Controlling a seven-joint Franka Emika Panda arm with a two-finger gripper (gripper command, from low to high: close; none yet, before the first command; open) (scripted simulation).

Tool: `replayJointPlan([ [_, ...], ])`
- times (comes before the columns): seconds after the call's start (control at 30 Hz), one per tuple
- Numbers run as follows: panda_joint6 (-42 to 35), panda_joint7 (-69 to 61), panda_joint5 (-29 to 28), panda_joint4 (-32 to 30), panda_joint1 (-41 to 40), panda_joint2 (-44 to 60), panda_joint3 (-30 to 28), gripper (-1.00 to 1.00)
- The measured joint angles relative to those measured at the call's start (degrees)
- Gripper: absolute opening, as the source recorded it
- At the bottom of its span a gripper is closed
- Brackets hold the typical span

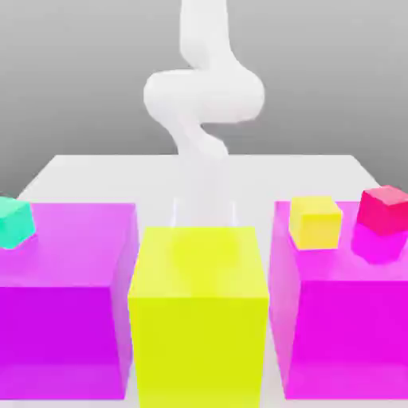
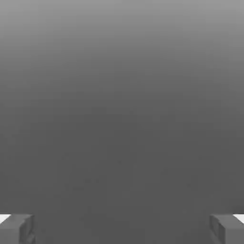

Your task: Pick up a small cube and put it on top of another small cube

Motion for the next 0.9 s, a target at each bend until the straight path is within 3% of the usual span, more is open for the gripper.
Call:
replayJointPlan([
  [0.47, -5.32, 27.71, 12.05, -8.85, 17.57, 28.21, 27.4, 0.0],
  [0.7, 10.64, 41.93, 5.19, -19.56, 22.68, 40.83, 33.51, 0.0],
  [0.83, 20.61, 43.73, 0.38, -24.13, 26.77, 42.43, 29.24, 0.0],
  [0.9, 25.62, 43.96, -1.91, -26.27, 22.87, 42.76, 26.78, 0.0],
])
